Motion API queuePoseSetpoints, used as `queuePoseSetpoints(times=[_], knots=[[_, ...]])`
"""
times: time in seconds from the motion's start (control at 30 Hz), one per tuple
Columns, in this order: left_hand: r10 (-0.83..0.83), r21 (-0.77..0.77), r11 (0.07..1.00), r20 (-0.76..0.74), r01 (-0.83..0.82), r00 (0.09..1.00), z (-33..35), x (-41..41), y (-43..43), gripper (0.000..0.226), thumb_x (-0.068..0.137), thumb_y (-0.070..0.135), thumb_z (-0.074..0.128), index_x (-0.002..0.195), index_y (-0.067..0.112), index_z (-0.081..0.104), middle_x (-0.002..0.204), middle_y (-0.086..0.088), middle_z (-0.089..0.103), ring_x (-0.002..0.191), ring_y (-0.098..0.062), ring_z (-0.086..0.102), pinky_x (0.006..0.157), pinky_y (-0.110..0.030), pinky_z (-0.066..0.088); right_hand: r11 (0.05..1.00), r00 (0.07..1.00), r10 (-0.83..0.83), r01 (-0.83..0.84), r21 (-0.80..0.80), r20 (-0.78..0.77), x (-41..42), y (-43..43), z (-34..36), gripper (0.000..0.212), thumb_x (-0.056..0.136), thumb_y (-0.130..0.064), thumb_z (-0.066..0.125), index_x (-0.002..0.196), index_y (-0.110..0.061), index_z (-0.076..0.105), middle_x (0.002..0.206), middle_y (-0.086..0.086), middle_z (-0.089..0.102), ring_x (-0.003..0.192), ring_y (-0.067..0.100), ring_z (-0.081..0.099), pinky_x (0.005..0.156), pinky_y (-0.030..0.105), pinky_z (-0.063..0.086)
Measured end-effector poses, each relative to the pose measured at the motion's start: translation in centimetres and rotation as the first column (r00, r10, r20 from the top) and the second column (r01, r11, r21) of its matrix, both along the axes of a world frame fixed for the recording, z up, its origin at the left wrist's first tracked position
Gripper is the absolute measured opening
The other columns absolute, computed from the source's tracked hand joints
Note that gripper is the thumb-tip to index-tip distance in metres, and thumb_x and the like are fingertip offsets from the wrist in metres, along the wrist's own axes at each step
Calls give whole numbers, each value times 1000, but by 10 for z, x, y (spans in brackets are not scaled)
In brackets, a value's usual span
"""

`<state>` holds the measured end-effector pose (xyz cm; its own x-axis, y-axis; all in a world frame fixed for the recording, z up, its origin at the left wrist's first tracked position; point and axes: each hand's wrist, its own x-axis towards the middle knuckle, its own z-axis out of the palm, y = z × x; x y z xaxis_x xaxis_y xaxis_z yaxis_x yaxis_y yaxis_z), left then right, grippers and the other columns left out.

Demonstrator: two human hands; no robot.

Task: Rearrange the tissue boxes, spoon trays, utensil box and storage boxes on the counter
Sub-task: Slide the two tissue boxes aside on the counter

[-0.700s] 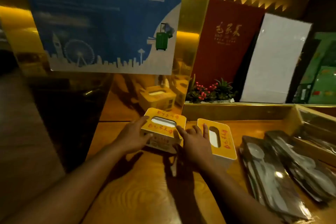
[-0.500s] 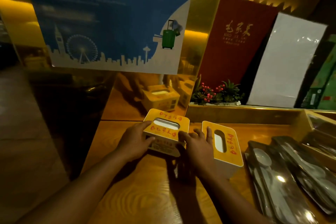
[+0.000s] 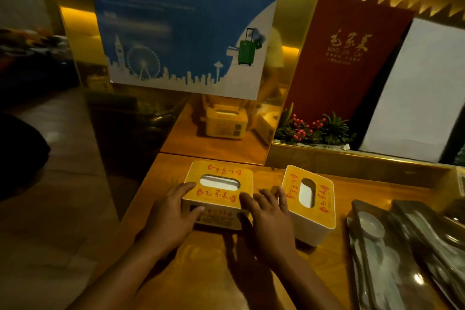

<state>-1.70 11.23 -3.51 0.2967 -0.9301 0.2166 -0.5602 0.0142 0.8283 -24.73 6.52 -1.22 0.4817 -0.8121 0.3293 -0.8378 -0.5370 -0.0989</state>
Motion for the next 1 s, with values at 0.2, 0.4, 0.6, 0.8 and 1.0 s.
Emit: queuePoseSetpoints(times=[0.2,0.4,0.6,0.8,1.0], knots=[[84,40,996,-11,-84,996,3,-17,5,63,89,22,76,145,32,49,143,1,57,126,-23,57,87,-36,60,994,989,96,-90,54,-113,-13,-16,3,73,86,-67,25,145,-27,39,144,8,54,143,32,36,121,57,-3],[233,-12,972,167,-234,958,30,-55,7,78,85,24,79,151,29,39,159,-2,34,140,-28,41,99,-41,52,983,978,146,-160,90,149,-76,-37,34,60,93,-46,44,150,-27,36,152,4,42,141,25,33,120,44,22],[-19,-119,992,261,52,965,56,-187,0,57,89,30,72,140,37,50,141,20,39,123,0,37,89,-9,35,929,989,-119,79,362,90,-179,-114,38,52,95,-28,54,145,-22,43,155,11,36,139,31,38,107,44,42],[-150,38,988,407,148,901,35,-259,-12,65,85,53,59,147,38,44,147,13,37,140,-10,31,112,-30,36,900,999,27,-34,435,21,-209,-127,41,51,91,-16,65,139,-27,53,151,11,36,134,31,44,99,32,45],[-38,96,995,561,-20,827,42,-255,-20,72,84,72,56,142,31,49,151,8,39,141,-16,32,122,-42,25,922,997,80,-75,379,3,-230,-109,47,42,81,-45,75,119,-43,57,115,0,46,102,22,56,81,33,52]])
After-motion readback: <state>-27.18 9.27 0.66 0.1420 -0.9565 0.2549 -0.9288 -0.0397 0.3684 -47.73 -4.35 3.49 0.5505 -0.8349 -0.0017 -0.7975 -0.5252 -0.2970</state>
